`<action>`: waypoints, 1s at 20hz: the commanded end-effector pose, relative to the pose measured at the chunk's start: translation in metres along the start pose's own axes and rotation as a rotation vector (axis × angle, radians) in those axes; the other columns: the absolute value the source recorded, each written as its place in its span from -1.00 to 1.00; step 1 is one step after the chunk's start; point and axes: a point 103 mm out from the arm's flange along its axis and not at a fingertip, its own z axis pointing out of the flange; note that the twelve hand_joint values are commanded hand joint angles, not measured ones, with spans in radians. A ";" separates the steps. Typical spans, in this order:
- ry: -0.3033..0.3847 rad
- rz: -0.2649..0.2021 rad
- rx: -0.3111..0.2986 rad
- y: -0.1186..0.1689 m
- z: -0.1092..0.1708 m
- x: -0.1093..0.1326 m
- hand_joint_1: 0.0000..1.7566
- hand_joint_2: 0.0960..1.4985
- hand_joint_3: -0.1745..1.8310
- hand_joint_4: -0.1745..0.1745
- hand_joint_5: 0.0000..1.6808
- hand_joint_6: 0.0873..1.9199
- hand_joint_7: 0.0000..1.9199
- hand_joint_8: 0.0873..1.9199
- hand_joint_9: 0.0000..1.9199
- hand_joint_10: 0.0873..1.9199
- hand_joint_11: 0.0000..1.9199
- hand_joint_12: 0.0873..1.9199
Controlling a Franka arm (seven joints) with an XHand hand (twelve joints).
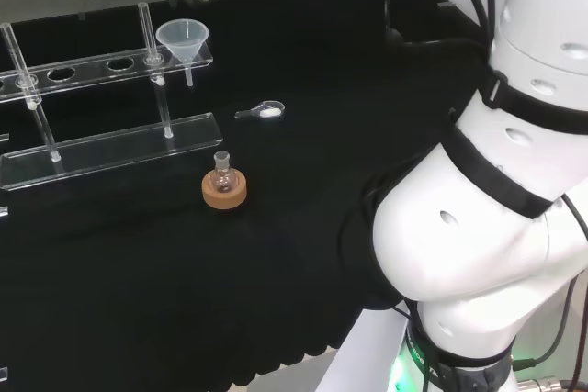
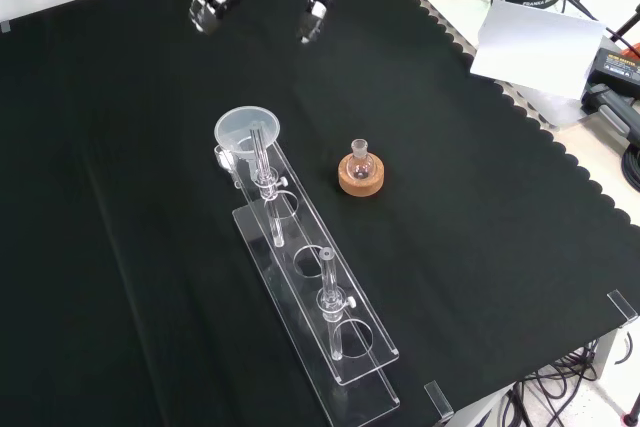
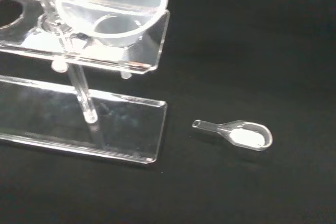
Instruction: Pick up the funnel from the transparent funnel stand.
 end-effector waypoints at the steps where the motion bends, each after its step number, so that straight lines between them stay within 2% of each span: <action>1: 0.011 -0.012 0.094 0.027 0.023 0.035 -0.26 -0.18 -0.38 -0.13 -0.78 -1.00 -0.98 -0.42 -0.85 -0.18 -0.82 0.54; 9: -0.012 0.006 0.105 0.038 0.029 0.052 -0.21 -0.25 -0.35 -0.38 -0.82 -1.00 -1.00 -0.34 -0.84 -0.13 -0.75 0.56; 13: -0.033 0.019 0.147 0.047 0.034 0.053 -0.19 -0.26 -0.34 -0.41 -0.83 -1.00 -1.00 -0.34 -0.84 -0.13 -0.75 0.55; 20: -0.052 0.030 0.167 0.062 0.045 0.053 -0.18 -0.28 -0.32 -0.41 -0.86 -1.00 -1.00 -0.47 -0.89 -0.12 -0.75 0.55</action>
